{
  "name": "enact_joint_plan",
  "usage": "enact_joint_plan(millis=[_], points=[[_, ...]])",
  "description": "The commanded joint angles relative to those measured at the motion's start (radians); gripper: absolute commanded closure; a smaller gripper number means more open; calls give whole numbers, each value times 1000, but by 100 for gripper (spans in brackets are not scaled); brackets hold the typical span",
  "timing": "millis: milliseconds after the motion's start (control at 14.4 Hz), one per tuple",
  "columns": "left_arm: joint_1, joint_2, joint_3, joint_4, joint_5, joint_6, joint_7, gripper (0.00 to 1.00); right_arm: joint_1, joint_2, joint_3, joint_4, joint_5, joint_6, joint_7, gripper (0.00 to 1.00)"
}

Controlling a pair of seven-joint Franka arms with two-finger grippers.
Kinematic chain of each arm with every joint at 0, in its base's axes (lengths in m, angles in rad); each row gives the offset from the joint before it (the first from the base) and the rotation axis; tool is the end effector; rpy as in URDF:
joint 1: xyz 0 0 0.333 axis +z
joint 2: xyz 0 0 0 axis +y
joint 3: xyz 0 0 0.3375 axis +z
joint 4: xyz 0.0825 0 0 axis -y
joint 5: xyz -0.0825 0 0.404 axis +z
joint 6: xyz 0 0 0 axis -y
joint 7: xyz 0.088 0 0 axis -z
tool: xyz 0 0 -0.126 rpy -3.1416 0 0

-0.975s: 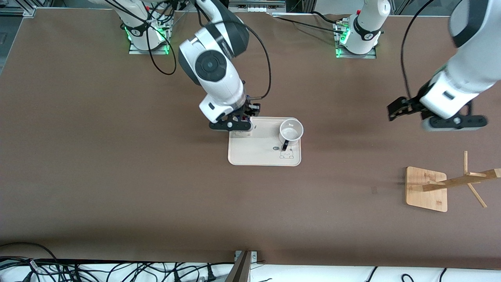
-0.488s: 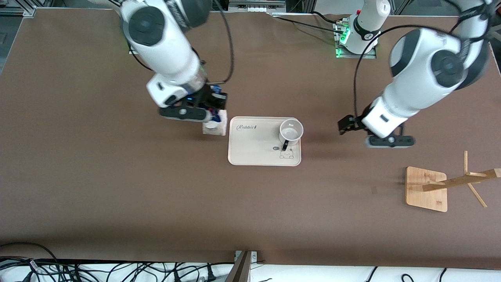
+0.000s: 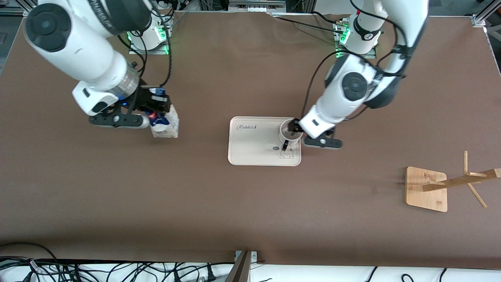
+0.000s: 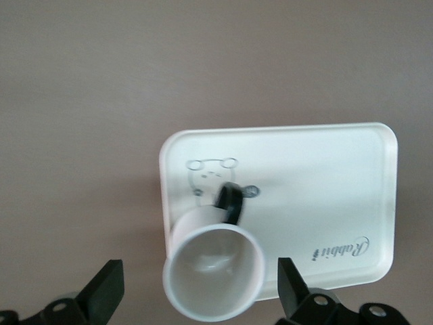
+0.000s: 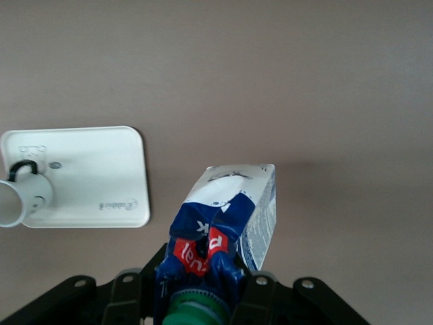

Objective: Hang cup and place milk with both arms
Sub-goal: 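Grasp the mug rim with the left gripper while the right gripper carries carton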

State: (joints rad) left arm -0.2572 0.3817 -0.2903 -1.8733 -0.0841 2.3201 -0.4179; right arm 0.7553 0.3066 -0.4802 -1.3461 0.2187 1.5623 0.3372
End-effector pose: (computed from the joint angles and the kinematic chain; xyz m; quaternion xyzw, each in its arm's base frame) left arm 0.5712 -0.3384 0.3142 0.9953 -0.0252 -0.0047 0.0932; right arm 0.6131 0.2489 0.5642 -0.9985 0.0256 0.0392 0.0286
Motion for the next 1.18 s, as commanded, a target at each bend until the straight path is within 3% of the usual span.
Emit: enact_joint_plan(millis=[0,279,557,975,1045,1115], points=[[-59,17,8,7,-6,16,-7,0,2,-1,-61,-8,-2,-34,-94,64],[-117,72,10,6,7,31,-5,0,-36,9,-161,-34,-1,-56,-335,64],[-145,109,11,-19,7,93,-5,0,-154,38,-161,-66,2,-56,-474,64],[-145,121,13,-36,58,117,-1,0,-183,51,-161,-235,22,22,-474,64],[-145,124,17,-36,58,117,10,16,-183,48,-161,-270,40,54,-474,64],[-145,128,19,-36,66,119,11,47,-183,49,-161,-306,71,94,-474,64]])
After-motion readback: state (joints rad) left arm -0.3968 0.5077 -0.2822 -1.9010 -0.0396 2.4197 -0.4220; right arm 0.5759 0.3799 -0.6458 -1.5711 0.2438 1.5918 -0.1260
